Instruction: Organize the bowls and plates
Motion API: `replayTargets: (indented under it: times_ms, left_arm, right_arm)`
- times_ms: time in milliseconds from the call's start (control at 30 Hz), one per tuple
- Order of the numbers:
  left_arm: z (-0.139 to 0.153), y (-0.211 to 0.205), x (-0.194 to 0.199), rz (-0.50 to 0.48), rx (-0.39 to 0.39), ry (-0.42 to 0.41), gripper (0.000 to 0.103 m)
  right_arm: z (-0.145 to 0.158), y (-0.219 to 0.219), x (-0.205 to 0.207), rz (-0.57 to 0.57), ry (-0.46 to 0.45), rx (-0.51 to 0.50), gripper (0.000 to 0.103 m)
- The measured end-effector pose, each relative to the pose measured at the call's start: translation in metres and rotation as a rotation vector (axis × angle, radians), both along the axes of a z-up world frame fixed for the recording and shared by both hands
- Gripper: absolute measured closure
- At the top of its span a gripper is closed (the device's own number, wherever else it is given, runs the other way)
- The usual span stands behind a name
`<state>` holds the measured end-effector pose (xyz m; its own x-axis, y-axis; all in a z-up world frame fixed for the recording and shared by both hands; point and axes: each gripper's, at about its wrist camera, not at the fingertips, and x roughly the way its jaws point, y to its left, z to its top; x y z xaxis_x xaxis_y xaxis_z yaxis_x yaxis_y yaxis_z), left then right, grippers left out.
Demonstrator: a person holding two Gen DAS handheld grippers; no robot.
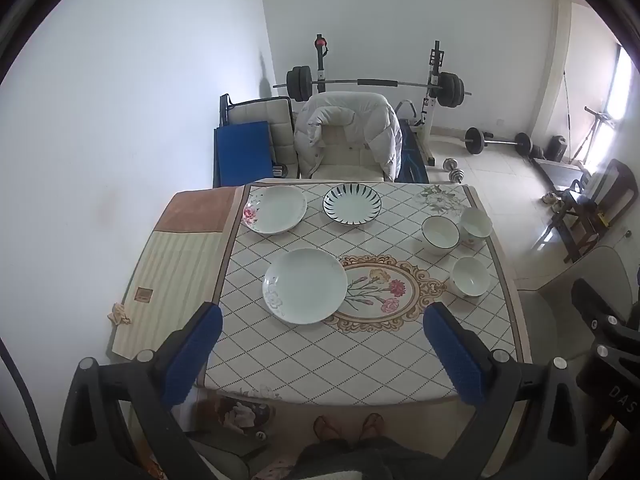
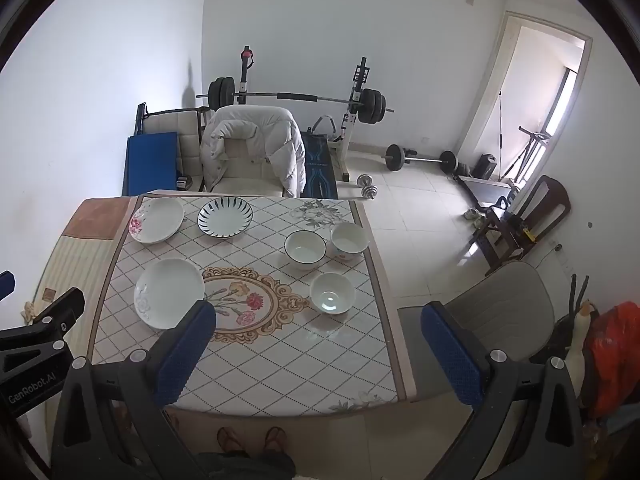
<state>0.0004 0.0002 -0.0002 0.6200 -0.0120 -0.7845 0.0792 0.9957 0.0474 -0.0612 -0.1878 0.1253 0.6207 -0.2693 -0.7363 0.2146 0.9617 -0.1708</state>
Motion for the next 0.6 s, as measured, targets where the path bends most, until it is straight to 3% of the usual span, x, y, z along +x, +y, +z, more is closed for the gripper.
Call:
replayTargets:
  times_ms: [600]
  left_arm:
    - [0.005, 0.011, -0.013, 0.005, -0.002, -0.028, 0.000]
  right_arm:
    - [0.020, 0.012, -0.011, -0.010, -0.033, -0.012, 0.000]
